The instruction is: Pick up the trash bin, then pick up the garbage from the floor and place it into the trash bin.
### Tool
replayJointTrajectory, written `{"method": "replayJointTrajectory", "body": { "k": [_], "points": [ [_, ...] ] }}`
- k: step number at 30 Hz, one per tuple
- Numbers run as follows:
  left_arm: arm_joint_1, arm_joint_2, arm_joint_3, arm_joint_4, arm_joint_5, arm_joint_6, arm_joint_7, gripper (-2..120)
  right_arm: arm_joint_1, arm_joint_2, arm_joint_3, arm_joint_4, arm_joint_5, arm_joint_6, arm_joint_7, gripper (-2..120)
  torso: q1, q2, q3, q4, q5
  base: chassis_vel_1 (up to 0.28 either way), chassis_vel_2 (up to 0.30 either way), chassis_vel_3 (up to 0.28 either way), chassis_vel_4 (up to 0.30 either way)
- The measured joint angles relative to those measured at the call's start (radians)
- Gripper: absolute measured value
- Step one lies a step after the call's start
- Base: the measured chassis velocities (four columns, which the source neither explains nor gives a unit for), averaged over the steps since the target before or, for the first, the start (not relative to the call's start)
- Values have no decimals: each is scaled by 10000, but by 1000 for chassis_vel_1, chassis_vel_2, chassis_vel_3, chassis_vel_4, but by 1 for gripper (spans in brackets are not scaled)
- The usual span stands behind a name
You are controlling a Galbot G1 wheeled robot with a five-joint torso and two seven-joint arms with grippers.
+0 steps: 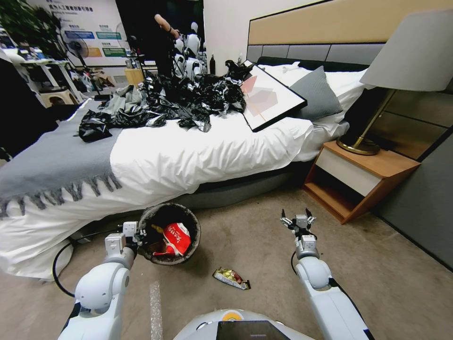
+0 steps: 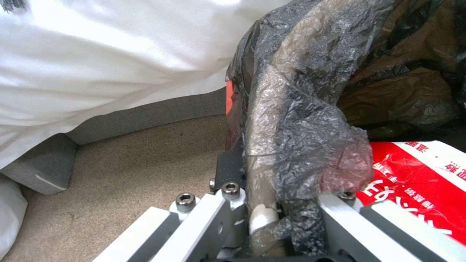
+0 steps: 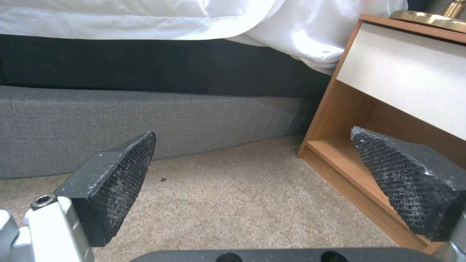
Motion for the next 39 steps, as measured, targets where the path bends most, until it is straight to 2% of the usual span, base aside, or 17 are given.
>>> {"method": "replayJointTrajectory", "body": {
  "k": [39],
  "points": [
    [-55, -84, 9, 21, -37, 0, -48, 0, 28, -19, -17, -99, -88, 7, 10, 100, 0, 0, 0, -1, 1, 8, -6, -7, 7]
  ]
}}
